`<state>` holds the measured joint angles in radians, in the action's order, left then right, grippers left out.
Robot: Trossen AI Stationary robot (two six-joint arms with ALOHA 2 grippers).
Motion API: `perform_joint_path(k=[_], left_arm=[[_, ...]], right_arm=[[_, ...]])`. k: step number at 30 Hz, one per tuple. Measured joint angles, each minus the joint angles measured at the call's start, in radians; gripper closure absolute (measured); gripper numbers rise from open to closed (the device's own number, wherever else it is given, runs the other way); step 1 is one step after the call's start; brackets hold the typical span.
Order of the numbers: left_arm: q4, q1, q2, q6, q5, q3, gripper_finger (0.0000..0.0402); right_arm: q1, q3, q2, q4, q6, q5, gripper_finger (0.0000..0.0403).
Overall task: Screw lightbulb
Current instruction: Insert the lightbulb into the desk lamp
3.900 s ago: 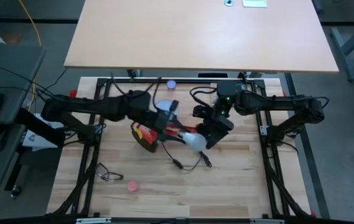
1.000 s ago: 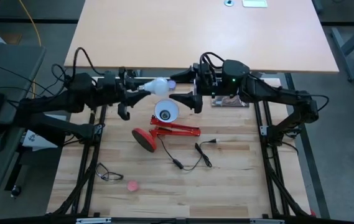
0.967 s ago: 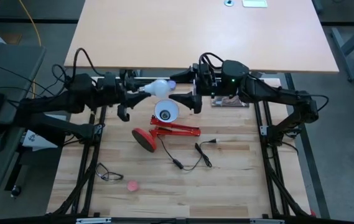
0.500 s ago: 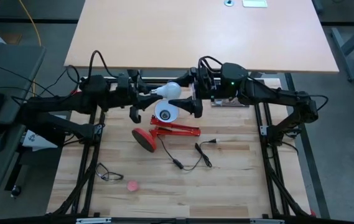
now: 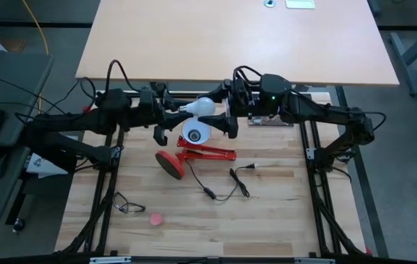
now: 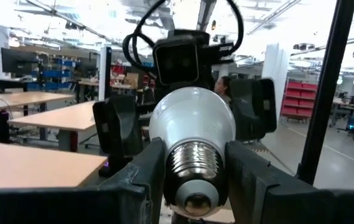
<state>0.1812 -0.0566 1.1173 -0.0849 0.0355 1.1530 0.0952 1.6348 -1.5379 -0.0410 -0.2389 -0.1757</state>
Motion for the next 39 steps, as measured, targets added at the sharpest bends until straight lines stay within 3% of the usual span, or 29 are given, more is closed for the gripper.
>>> perform_joint_path(k=[14,20,23,30,35,39], left_arm=[[-0.001,0.0,0.009,-0.008,-0.001,0.001,0.0283],[-0.002,0.0,0.009,-0.009,-0.002,0.001,0.0281],[-0.001,0.0,0.009,-0.016,-0.002,0.001,0.0272],[-0.021,-0.008,-0.025,0.024,-0.004,0.001,0.0231],[-0.117,-0.046,-0.127,0.042,0.061,0.001,0.0215],[-0.364,-0.08,-0.19,0.044,0.15,0.002,0.0214]], right_arm=[[-0.005,0.0,-0.014,0.003,-0.024,-0.016,0.0094],[-0.005,0.0,-0.014,0.001,-0.026,-0.016,0.0141],[-0.005,0.0,-0.014,0.001,-0.024,-0.015,0.0161],[-0.005,0.0,-0.007,-0.007,-0.009,-0.015,0.0161],[0.005,0.0,0.038,-0.085,0.028,0.01,0.0161],[0.023,0.0,0.086,-0.177,0.047,0.047,0.0161]])
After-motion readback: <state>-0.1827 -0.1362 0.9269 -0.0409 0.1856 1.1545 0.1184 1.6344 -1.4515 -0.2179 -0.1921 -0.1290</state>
